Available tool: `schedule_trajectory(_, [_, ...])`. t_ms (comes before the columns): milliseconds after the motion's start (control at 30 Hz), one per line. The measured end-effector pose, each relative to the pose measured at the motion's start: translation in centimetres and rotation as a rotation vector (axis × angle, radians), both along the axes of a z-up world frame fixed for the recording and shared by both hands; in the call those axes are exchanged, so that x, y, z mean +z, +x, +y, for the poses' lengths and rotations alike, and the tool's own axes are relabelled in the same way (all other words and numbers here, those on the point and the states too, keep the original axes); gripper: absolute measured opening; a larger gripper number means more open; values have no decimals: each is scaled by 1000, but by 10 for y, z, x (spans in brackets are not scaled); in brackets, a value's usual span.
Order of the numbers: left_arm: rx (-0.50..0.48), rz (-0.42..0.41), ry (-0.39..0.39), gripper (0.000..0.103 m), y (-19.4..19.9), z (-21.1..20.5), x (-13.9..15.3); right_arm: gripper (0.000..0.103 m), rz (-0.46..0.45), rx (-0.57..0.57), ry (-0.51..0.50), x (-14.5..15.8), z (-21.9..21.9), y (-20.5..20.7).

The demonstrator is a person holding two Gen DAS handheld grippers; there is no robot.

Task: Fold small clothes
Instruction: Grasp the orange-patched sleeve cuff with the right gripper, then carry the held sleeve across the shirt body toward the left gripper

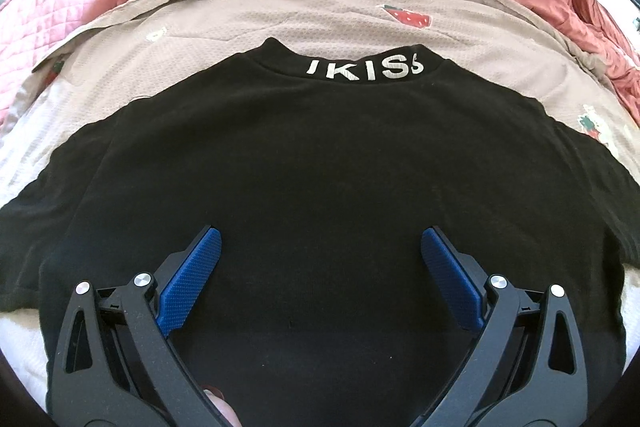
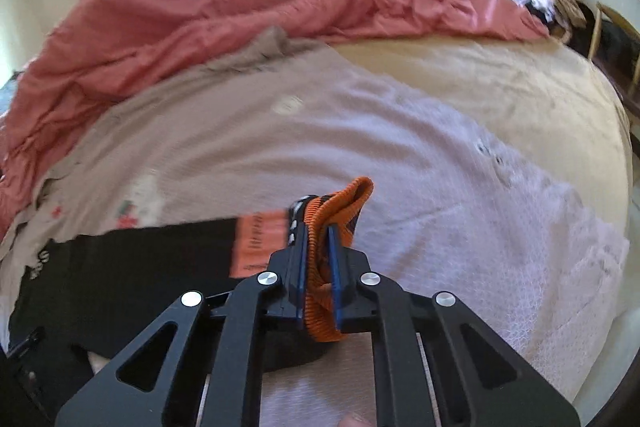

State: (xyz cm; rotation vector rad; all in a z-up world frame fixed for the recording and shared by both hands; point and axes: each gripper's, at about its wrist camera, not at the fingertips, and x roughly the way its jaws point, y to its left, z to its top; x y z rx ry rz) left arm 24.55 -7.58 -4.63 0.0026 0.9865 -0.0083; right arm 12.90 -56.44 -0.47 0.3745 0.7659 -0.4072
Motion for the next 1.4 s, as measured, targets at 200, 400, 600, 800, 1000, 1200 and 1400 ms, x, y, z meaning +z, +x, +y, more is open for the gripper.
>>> schedule_trajectory(200, [-12,-14,-34,94,-4,8,7,5,-106,121,-23,44,54,8])
schedule_trajectory(400, [17,-30,-79,94,-6,30,22,5,-208,256,7,87,117,25])
schedule_trajectory(600, [81,-53,-127,94,-8,66,36,5,-250,468,67,104,208,57])
schedule_trajectory(800, [153,-60,-184,94,-9,101,44,5,-202,633,129,89,295,84])
schedule_trajectory(1000, [244,-56,-258,94,-8,140,46,5,-102,777,141,48,385,96])
schedule_trajectory(1200, [237,-46,-380,94,-8,152,40,16,29,916,134,8,441,89])
schedule_trajectory(1400, [105,-31,-481,74,-6,120,33,34,-69,833,115,40,394,73])
